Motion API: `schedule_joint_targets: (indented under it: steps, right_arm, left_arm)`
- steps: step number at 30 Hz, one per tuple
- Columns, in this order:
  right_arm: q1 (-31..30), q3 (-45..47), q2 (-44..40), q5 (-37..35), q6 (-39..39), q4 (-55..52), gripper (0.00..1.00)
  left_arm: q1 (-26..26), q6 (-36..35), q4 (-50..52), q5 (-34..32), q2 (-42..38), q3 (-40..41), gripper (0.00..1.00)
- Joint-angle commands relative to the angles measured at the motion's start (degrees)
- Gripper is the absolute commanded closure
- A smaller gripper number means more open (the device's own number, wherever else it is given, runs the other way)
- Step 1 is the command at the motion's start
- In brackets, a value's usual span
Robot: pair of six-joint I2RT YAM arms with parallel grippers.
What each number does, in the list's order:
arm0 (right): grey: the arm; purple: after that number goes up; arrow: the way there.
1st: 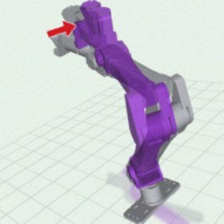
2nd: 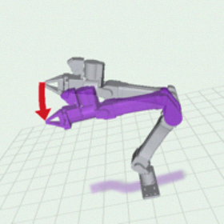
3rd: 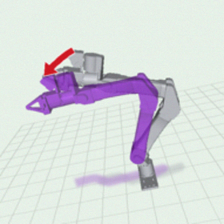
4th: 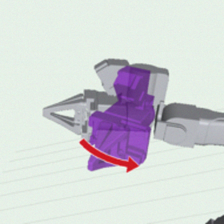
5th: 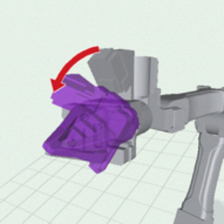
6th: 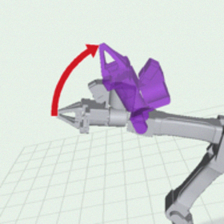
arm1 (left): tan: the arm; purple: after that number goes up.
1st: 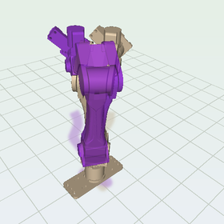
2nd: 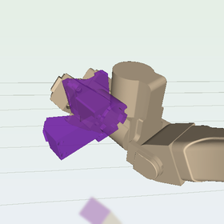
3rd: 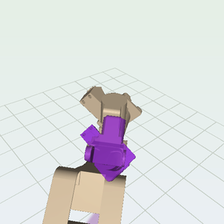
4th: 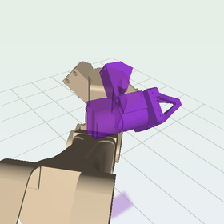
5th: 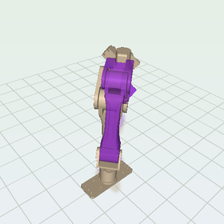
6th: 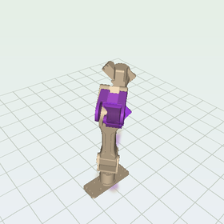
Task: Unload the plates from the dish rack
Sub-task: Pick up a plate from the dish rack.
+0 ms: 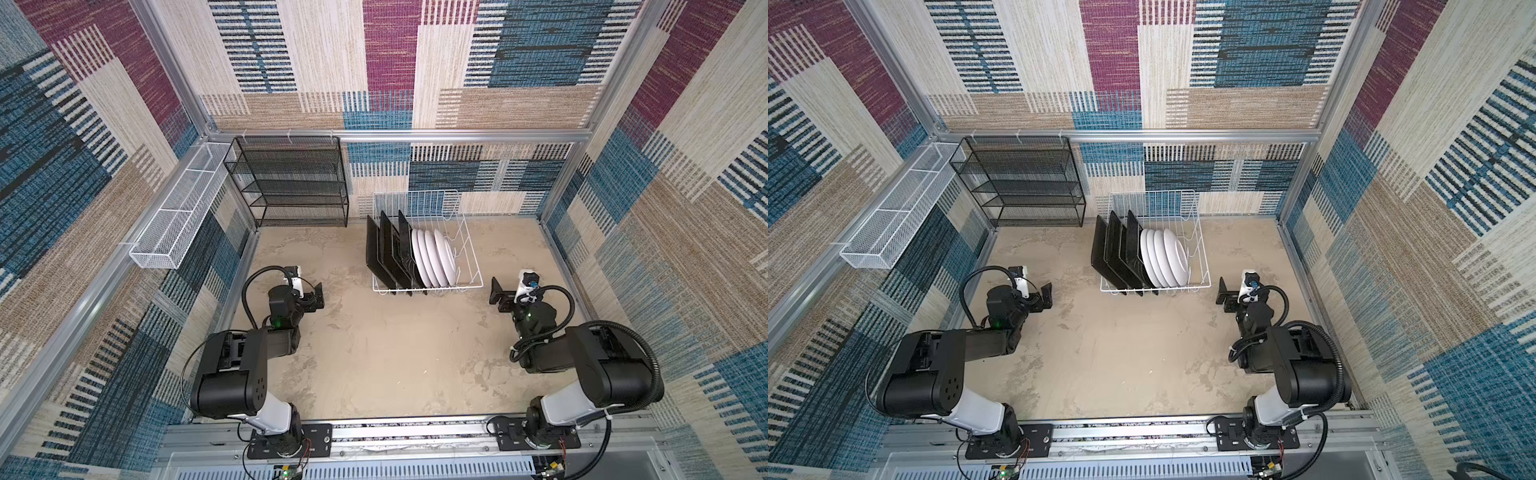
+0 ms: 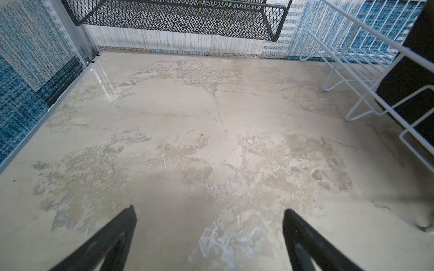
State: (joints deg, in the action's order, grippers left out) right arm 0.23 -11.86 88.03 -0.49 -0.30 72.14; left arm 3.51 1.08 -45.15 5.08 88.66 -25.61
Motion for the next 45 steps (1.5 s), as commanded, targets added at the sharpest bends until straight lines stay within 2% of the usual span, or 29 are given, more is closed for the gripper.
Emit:
schedule_joint_targets:
  steps: [1, 41, 45]
  right_arm:
    - [-0.01, -0.2, -0.14, 0.06, -0.5, 1.25, 0.0]
    - [0.03, -0.01, -0.23, 0.03, -0.58, 1.69, 0.0]
    - [0.03, -2.4, -3.52, -0.25, -0.48, -4.78, 0.0]
  left_arm:
    - [-0.08, -1.62, -0.01, 1.06, -0.07, 0.03, 0.01]
    - [-0.01, -1.55, -0.22, 1.47, -0.31, 0.24, 0.01]
    - [-0.08, -1.42, -3.14, 0.75, -1.17, 2.19, 0.01]
